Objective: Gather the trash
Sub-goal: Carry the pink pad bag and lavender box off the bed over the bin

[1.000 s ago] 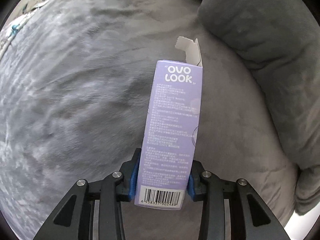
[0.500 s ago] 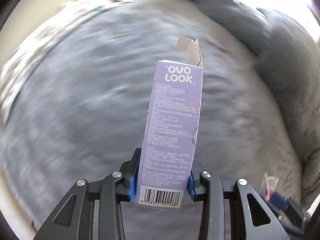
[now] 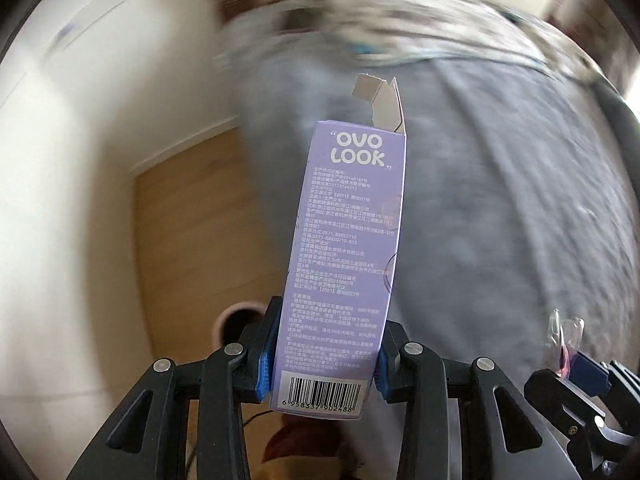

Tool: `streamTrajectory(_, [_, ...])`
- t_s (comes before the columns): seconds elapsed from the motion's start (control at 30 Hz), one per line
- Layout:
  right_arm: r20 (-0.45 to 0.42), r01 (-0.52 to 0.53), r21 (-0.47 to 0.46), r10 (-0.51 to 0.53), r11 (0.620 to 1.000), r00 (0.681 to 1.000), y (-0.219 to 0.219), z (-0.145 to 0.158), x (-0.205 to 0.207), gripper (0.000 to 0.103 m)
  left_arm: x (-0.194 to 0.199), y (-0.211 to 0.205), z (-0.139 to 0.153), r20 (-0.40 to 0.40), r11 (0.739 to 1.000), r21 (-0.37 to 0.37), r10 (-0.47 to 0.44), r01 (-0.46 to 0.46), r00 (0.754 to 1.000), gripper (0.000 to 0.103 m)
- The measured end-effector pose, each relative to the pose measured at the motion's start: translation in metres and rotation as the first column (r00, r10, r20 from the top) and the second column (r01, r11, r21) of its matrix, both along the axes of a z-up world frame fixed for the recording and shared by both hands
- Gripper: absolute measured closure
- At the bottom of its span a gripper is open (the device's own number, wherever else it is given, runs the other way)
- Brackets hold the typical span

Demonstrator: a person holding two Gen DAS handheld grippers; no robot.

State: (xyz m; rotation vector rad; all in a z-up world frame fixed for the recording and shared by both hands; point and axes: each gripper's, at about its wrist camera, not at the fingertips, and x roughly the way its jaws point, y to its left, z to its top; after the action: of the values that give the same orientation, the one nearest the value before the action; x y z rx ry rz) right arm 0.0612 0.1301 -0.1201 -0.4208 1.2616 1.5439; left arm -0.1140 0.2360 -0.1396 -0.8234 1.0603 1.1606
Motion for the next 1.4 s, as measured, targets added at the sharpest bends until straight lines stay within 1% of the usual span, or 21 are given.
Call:
streamTrajectory(0.03, [0.002, -0.052, -0.004, 0.052, 0.999, 0.999, 0.010, -0.001, -0.026, 0.059, -0.017, 0.001, -0.002, -0.004, 1.000, -0.002, 0.027, -0.027, 1.000, 0.063])
streamTrajectory(0.07, [0.000, -0.088, -0.009, 0.088, 0.996, 0.996, 0.017, -0.003, -0.045, 0.059, -0.042, 0.001, -0.005, -0.011, 0.998, -0.005, 0.065, -0.065, 0.998, 0.063])
streamTrajectory(0.13, [-0.002, -0.157, -0.024, 0.157, 0.987, 0.988, 0.030, -0.009, -0.081, 0.059, -0.075, -0.002, -0.010, -0.020, 0.993, -0.009, 0.119, -0.119, 0.993, 0.063])
streamTrajectory(0.23, [-0.007, -0.264, -0.051, 0.264, 0.963, 0.964, 0.046, -0.024, -0.138, 0.059, -0.126, -0.006, -0.024, -0.032, 0.979, -0.023, 0.200, -0.201, 0.979, 0.063])
streamTrajectory(0.33, [-0.013, -0.358, -0.085, 0.359, 0.930, 0.933, 0.060, -0.046, -0.193, 0.059, -0.172, -0.009, -0.044, -0.056, 0.962, -0.040, 0.269, -0.272, 0.961, 0.063])
streamTrajectory(0.47, [-0.030, -0.451, -0.167, 0.453, 0.877, 0.891, 0.081, -0.095, -0.255, 0.059, -0.221, -0.015, -0.078, -0.082, 0.930, -0.080, 0.354, -0.360, 0.932, 0.063])
streamTrajectory(0.5, [-0.027, -0.471, -0.185, 0.475, 0.862, 0.880, 0.084, -0.109, -0.268, 0.059, -0.229, -0.018, -0.083, -0.084, 0.925, -0.086, 0.364, -0.371, 0.927, 0.063])
streamTrajectory(0.57, [-0.022, -0.508, -0.214, 0.516, 0.834, 0.856, 0.091, -0.135, -0.292, 0.059, -0.244, -0.021, -0.105, -0.089, 0.908, -0.111, 0.395, -0.403, 0.914, 0.063])
streamTrajectory(0.63, [-0.012, -0.530, -0.242, 0.543, 0.813, 0.840, 0.094, -0.162, -0.310, 0.059, -0.253, -0.023, -0.122, -0.094, 0.897, -0.135, 0.411, -0.420, 0.907, 0.063])
streamTrajectory(0.73, [0.002, -0.549, -0.262, 0.569, 0.794, 0.822, 0.102, -0.194, -0.326, 0.059, -0.258, -0.022, -0.146, -0.097, 0.883, -0.170, 0.426, -0.437, 0.900, 0.063])
streamTrajectory(0.83, [0.038, -0.548, -0.253, 0.574, 0.798, 0.818, 0.115, -0.212, -0.331, 0.057, -0.253, -0.014, -0.162, -0.097, 0.879, -0.186, 0.427, -0.438, 0.899, 0.063])
streamTrajectory(0.87, [0.050, -0.541, -0.260, 0.571, 0.800, 0.820, 0.118, -0.221, -0.333, 0.054, -0.253, -0.012, -0.166, -0.097, 0.878, -0.192, 0.427, -0.438, 0.899, 0.063])
streamTrajectory(0.93, [0.045, -0.539, -0.287, 0.573, 0.792, 0.818, 0.121, -0.234, -0.334, 0.052, -0.250, -0.004, -0.173, -0.096, 0.878, -0.197, 0.425, -0.436, 0.900, 0.063])
streamTrajectory(1.03, [0.059, -0.532, -0.311, 0.575, 0.788, 0.816, 0.132, -0.251, -0.339, 0.039, -0.253, 0.001, -0.181, -0.095, 0.880, -0.202, 0.419, -0.430, 0.903, 0.063])
streamTrajectory(1.1, [0.069, -0.527, -0.300, 0.570, 0.795, 0.819, 0.136, -0.251, -0.342, 0.038, -0.253, 0.003, -0.184, -0.091, 0.879, -0.209, 0.418, -0.427, 0.904, 0.063])
streamTrajectory(1.17, [0.091, -0.518, -0.290, 0.562, 0.805, 0.822, 0.141, -0.247, -0.343, 0.024, -0.253, 0.001, -0.185, -0.092, 0.880, -0.208, 0.417, -0.427, 0.904, 0.063])
streamTrajectory(1.23, [0.097, -0.524, -0.297, 0.571, 0.798, 0.815, 0.142, -0.248, -0.343, 0.023, -0.253, 0.001, -0.185, -0.087, 0.880, -0.209, 0.417, -0.426, 0.904, 0.063])
streamTrajectory(1.27, [0.119, -0.528, -0.323, 0.587, 0.786, 0.801, 0.140, -0.247, -0.343, 0.023, -0.252, 0.001, -0.186, -0.084, 0.881, -0.211, 0.416, -0.424, 0.905, 0.063])
streamTrajectory(1.33, [0.178, -0.529, -0.360, 0.613, 0.768, 0.769, 0.135, -0.239, -0.339, 0.023, -0.248, 0.004, -0.192, -0.048, 0.887, -0.221, 0.404, -0.405, 0.913, 0.063])
streamTrajectory(1.37, [0.210, -0.525, -0.366, 0.618, 0.769, 0.758, 0.128, -0.230, -0.331, 0.023, -0.243, 0.005, -0.196, -0.052, 0.892, -0.228, 0.389, -0.390, 0.920, 0.063])
streamTrajectory(1.4, [0.233, -0.513, -0.371, 0.613, 0.774, 0.755, 0.123, -0.224, -0.323, 0.023, -0.241, 0.008, -0.199, -0.042, 0.896, -0.232, 0.380, -0.379, 0.924, 0.063])
